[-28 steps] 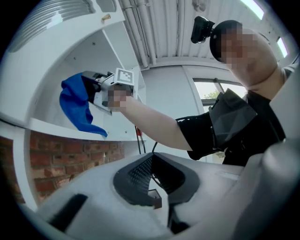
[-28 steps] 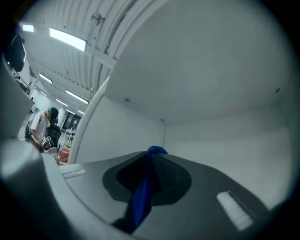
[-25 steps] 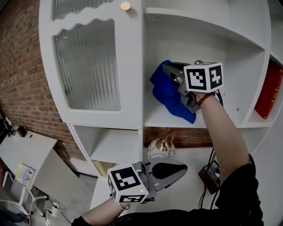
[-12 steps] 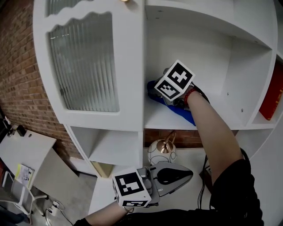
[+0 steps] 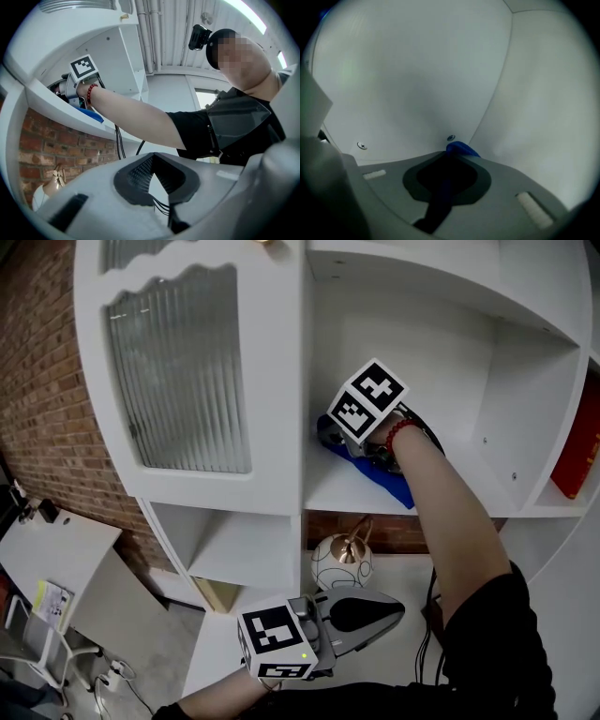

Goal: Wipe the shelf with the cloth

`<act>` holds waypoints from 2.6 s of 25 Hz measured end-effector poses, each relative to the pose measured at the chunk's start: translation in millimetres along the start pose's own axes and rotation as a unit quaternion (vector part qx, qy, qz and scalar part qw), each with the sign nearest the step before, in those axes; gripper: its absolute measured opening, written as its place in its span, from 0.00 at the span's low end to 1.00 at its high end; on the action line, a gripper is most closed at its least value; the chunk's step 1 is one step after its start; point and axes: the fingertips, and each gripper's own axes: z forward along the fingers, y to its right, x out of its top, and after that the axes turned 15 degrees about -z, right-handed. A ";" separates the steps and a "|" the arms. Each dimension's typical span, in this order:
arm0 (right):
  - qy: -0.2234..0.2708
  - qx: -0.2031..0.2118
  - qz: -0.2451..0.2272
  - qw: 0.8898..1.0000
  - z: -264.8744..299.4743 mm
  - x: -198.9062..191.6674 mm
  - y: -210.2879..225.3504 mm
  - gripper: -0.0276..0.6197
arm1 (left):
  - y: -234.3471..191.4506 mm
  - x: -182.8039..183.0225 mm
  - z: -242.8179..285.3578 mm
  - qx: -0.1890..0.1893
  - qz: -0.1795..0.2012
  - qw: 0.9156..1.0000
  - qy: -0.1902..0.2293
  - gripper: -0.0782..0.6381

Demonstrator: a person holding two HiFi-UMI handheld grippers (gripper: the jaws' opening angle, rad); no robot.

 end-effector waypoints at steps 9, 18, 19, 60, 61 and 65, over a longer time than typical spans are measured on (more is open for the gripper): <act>-0.024 -0.051 0.076 0.996 -18.2 -31.3 24.5 0.08 | 3.2 -1.0 -2.7 0.021 -0.004 1.000 0.003 0.11; -0.058 -0.115 0.143 0.981 -62.3 -96.4 58.7 0.08 | 11.1 -0.3 2.6 0.014 -0.020 1.000 0.016 0.11; -0.059 -0.121 0.149 0.979 -68.1 -103.8 62.3 0.08 | 11.7 0.0 3.0 0.013 -0.023 0.999 0.018 0.10; 0.110 -0.035 0.109 0.987 -85.4 5.0 -0.4 0.08 | 49.2 4.6 -0.5 -0.006 -0.021 0.999 0.027 0.10; 0.119 -0.013 0.104 0.987 -74.7 19.5 -13.9 0.08 | 49.9 5.0 -3.5 -0.002 -0.018 0.999 0.028 0.10; 0.093 0.016 0.088 0.992 -38.4 31.7 -38.0 0.08 | 49.2 6.5 -20.4 0.025 0.003 0.999 0.031 0.10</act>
